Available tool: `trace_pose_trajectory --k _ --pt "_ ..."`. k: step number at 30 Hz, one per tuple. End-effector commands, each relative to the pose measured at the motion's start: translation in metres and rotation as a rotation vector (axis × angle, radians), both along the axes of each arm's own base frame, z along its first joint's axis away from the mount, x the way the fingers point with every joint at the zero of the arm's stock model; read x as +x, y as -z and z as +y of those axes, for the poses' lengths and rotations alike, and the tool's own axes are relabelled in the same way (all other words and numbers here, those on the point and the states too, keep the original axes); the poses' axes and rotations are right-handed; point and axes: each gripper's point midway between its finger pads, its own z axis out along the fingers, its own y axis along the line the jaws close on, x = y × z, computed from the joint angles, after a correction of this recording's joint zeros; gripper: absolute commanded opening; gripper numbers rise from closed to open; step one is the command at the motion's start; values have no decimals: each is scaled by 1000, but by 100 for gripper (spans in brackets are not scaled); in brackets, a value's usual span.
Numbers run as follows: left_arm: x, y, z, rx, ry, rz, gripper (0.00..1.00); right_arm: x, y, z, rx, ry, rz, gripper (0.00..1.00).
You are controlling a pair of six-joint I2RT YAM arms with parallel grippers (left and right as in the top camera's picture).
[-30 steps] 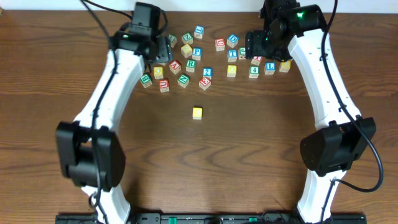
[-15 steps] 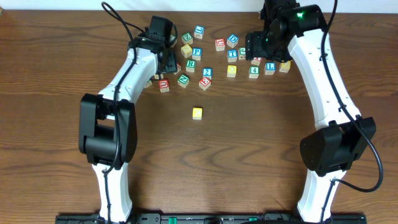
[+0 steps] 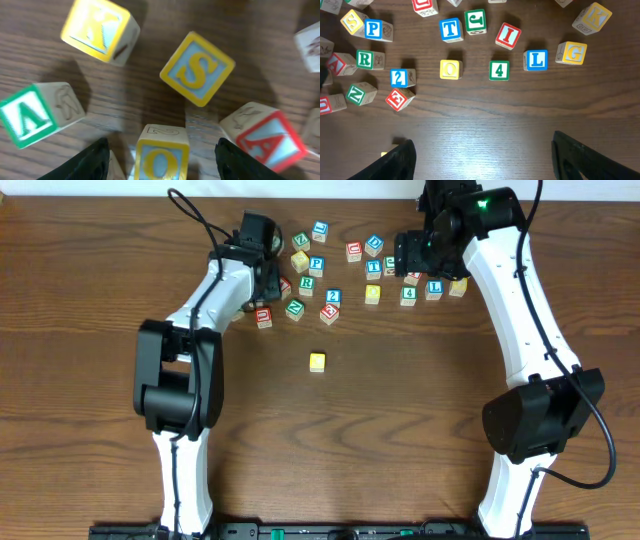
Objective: Spell out CORL
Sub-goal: 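Reach the left gripper down and grasp the yellow O block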
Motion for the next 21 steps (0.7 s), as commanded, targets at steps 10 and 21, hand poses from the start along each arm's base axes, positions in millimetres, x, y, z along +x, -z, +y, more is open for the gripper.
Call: trace_pose_trajectory --k 10,21 --pt "4 9 2 19 8 7 41 -1 -17 0 10 -12 -38 82" --pt "7 -1 2 14 8 -16 21 -1 -17 0 9 -11 -38 84"
